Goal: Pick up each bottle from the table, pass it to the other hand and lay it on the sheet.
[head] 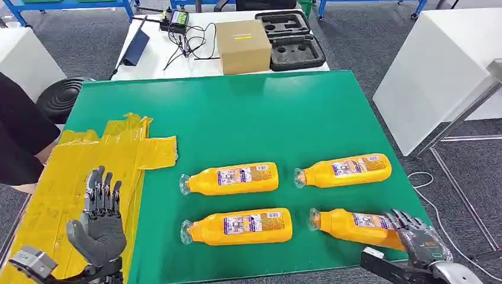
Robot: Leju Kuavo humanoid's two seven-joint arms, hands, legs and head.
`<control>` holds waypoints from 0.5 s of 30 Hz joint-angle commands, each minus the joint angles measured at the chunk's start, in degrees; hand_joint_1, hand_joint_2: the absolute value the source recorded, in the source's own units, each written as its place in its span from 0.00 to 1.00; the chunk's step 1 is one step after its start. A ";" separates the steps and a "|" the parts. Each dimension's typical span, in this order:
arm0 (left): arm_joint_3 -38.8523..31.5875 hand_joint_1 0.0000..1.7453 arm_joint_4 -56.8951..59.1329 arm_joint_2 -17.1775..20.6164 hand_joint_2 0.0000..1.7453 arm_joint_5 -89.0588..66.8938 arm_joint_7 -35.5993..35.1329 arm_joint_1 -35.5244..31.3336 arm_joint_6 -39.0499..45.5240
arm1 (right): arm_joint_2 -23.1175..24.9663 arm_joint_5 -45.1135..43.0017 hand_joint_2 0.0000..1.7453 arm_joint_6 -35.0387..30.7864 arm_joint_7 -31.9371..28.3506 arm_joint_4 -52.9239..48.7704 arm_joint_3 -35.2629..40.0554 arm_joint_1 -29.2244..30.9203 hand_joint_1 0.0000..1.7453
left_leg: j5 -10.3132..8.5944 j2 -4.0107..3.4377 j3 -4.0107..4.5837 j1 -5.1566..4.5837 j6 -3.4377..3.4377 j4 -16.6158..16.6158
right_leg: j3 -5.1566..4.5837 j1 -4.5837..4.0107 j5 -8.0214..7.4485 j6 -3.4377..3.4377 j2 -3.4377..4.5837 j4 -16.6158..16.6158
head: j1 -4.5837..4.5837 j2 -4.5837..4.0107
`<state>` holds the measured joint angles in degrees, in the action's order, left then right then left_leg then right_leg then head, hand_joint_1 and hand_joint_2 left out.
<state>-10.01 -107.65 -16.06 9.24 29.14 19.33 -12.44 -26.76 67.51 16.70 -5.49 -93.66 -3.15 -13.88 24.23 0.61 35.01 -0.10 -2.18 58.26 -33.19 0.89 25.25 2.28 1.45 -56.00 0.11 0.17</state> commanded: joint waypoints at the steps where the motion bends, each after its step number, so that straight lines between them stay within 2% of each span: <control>1: 2.30 0.00 4.80 2.88 0.00 0.00 -0.08 -2.08 0.39 | 4.08 1.33 1.00 -0.58 0.53 7.64 0.98 1.01 0.00 | 0.00 0.11 -0.19 0.04 0.08 -0.10 | 0.24 -0.04 0.02 -0.07 -0.19 0.12 | 0.00 0.00; 4: 2.30 0.00 4.80 2.88 0.00 0.00 -0.08 -2.08 0.39 | 4.08 1.33 1.00 -0.58 0.53 7.64 0.98 1.01 0.00 | -0.01 0.02 -0.21 0.04 0.11 -0.14 | 0.35 -0.05 0.00 -0.10 -0.14 0.17 | 0.00 0.00; 11: 3.89 0.00 5.45 3.81 0.00 0.53 -0.08 -3.16 1.99 | 8.01 6.65 1.00 -5.79 0.67 16.89 0.67 6.80 0.00 | -0.03 -0.11 -0.21 0.07 0.08 -0.13 | 0.31 -0.09 -0.06 -0.08 -0.04 0.17 | 0.02 0.00; 12: 4.14 0.00 5.60 4.01 0.00 0.62 -0.05 -3.21 2.08 | 8.01 6.82 1.00 -5.96 0.55 18.12 0.76 7.23 0.26 | -0.05 -0.18 -0.26 0.08 0.12 -0.18 | 0.36 -0.11 -0.11 -0.13 -0.03 0.23 | 0.02 0.00; 13: 4.24 0.00 5.64 4.09 0.00 0.64 -0.04 -3.12 2.14 | 8.00 6.86 1.00 -6.40 0.42 18.59 0.74 7.12 0.26 | -0.03 -0.15 -0.24 0.08 0.11 -0.15 | 0.34 -0.12 -0.12 -0.13 0.01 0.21 | 0.00 0.00; 14: 4.27 0.00 5.66 4.14 0.00 0.74 0.08 -3.08 2.32 | 8.13 6.56 1.00 -6.61 0.07 19.04 0.52 7.06 1.00 | -0.05 -0.24 -0.26 0.10 0.15 -0.18 | 0.33 -0.15 -0.19 -0.18 0.05 0.25 | 0.00 0.00; 15: 4.44 0.00 5.71 4.29 0.00 0.83 0.13 -3.09 2.36 | 8.26 6.19 1.00 -6.63 -0.30 19.51 0.34 7.13 1.00 | -0.05 -0.29 -0.32 0.10 0.15 -0.18 | 0.35 -0.16 -0.25 -0.25 0.14 0.26 | 0.02 0.00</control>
<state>-7.61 -105.94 -14.38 9.62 29.18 17.72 -10.65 -22.91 73.68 10.98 -5.20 -86.03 -3.04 -9.94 24.29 0.21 34.88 -0.06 -2.16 58.25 -33.08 0.81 25.13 2.07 1.82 -55.97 0.13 0.18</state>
